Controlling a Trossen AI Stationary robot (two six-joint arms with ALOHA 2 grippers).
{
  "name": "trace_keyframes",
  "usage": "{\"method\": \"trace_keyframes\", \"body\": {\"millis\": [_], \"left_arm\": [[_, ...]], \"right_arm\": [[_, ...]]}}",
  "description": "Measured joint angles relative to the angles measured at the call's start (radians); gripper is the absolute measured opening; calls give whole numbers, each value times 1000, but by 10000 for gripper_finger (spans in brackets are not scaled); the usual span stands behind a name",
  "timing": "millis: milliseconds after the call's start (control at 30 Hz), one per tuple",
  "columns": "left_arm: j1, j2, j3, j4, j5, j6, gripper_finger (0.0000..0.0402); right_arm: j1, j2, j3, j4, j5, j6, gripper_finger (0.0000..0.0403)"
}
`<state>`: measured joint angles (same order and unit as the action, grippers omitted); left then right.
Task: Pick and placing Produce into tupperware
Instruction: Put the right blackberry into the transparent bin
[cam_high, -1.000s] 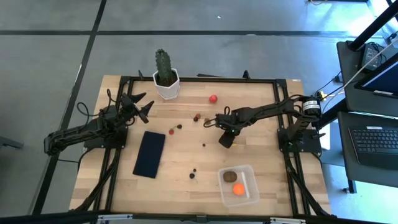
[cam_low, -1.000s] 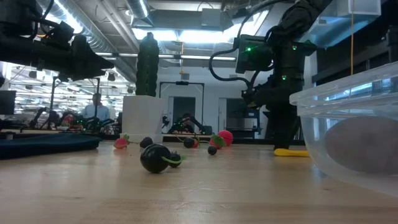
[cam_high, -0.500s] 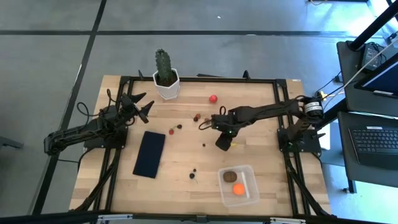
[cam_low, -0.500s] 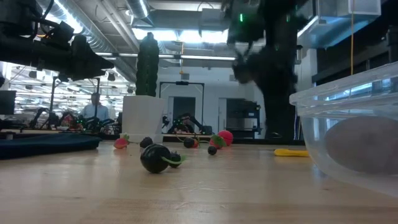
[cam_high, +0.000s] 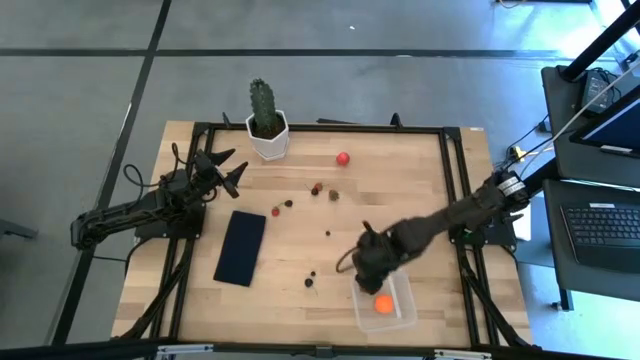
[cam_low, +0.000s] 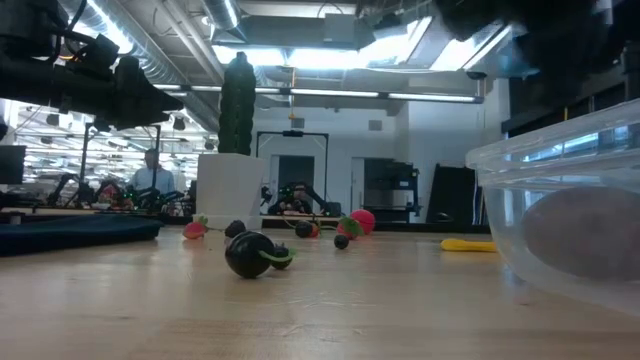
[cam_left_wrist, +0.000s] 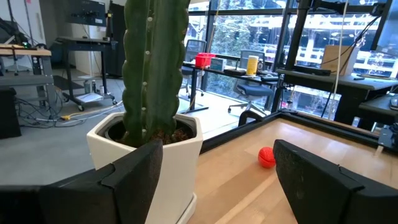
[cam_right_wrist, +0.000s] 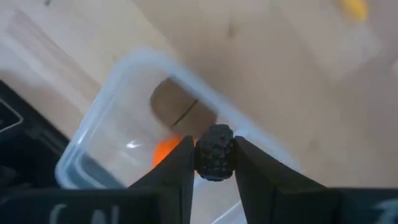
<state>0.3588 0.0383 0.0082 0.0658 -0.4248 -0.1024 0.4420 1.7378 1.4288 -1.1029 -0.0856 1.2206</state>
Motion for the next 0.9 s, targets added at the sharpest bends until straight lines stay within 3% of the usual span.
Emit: {"method": "trace_keyframes", "body": {"millis": [167,400,667,900], "left_arm": [[0,0,0,0,0,0,298],[0,0,0,0,0,0,298],[0,0,0,0,0,0,298],[0,0,0,0,0,0,298]], "right_arm": [[93,1,0,0,20,211,94],[152,2,-70,39,62,346,94],[162,4,-269,312,58,369,94],[162,4,-351,367,57,368,94]]}}
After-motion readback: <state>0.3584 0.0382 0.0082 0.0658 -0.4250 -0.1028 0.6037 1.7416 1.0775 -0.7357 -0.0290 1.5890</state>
